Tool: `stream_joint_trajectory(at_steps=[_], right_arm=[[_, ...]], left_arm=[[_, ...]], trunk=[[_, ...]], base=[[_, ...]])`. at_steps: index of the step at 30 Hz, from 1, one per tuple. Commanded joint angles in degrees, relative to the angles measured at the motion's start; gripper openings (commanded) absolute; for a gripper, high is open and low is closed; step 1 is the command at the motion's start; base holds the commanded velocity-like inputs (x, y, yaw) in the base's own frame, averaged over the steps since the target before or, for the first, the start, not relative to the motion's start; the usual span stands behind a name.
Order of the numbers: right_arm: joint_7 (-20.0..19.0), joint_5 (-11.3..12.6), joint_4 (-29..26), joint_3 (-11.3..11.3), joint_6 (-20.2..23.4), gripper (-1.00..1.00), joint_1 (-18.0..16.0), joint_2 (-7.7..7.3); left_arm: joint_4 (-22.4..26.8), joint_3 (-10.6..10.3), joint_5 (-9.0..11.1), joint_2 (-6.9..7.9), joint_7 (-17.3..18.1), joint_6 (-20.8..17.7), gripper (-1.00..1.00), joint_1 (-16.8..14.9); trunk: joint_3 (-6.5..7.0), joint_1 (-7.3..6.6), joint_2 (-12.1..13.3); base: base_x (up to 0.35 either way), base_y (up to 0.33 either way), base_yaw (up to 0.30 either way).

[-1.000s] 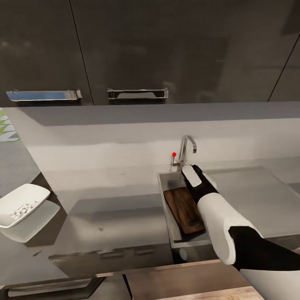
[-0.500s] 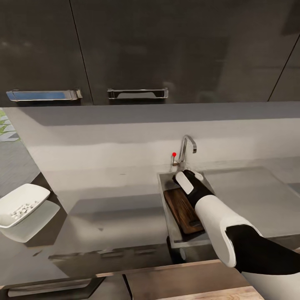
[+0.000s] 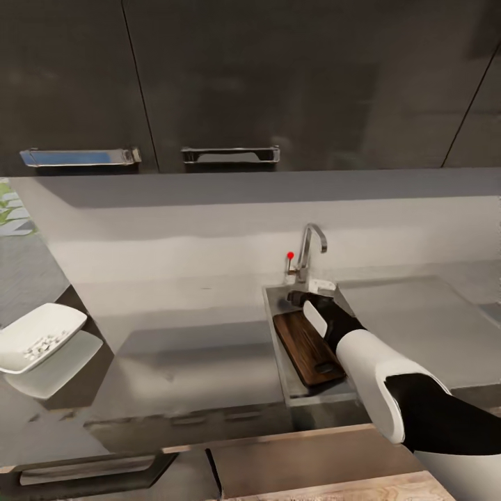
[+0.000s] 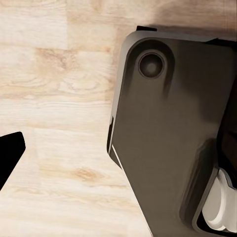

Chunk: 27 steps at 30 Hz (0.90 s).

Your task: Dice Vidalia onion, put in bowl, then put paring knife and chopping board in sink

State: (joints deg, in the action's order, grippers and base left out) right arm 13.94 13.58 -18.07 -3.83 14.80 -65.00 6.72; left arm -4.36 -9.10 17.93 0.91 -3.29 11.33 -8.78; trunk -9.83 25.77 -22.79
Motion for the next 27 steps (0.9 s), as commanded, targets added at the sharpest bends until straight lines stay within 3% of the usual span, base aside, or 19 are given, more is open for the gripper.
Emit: stream_joint_trajectory(at_steps=[1, 13, 18, 22, 27], right_arm=[[-1.1, -0.33, 1.15, -0.4, -1.79, 1.0, -0.04, -0.12], [-5.65, -5.83, 1.99, -0.45, -4.31, 1.0, -0.04, -1.37], [-8.56, -7.64, -1.76, -0.89, -5.04, 1.0, -0.04, -1.43], [-8.8, -10.17, -2.22, -0.99, -9.66, 1.0, -0.04, -1.49], [-8.84, -11.13, -1.95, -1.0, -12.88, 1.0, -0.04, -1.53]], left_arm=[[-0.22, -0.48, 0.35, -0.03, -0.05, 0.47, 1.0, -0.09], [-0.29, -0.48, 0.35, -0.03, -0.05, 0.98, 1.0, -0.09], [-0.25, -0.48, 0.35, -0.03, -0.05, 0.98, 1.0, -0.09], [-0.25, -0.48, 0.35, -0.09, -0.05, 0.98, 1.0, -0.09], [-0.26, -0.48, 0.35, -0.11, -0.05, 0.98, 1.0, -0.09]], trunk=[[-0.12, 0.01, -0.13], [-0.12, 0.01, -0.13], [-0.12, 0.01, -0.13], [-0.12, 0.01, -0.13], [-0.12, 0.01, -0.13]], base=[[-0.232, 0.0, 0.0], [-0.317, 0.0, 0.0], [-0.334, 0.0, 0.0], [-0.334, 0.0, 0.0], [-0.335, 0.0, 0.0]])
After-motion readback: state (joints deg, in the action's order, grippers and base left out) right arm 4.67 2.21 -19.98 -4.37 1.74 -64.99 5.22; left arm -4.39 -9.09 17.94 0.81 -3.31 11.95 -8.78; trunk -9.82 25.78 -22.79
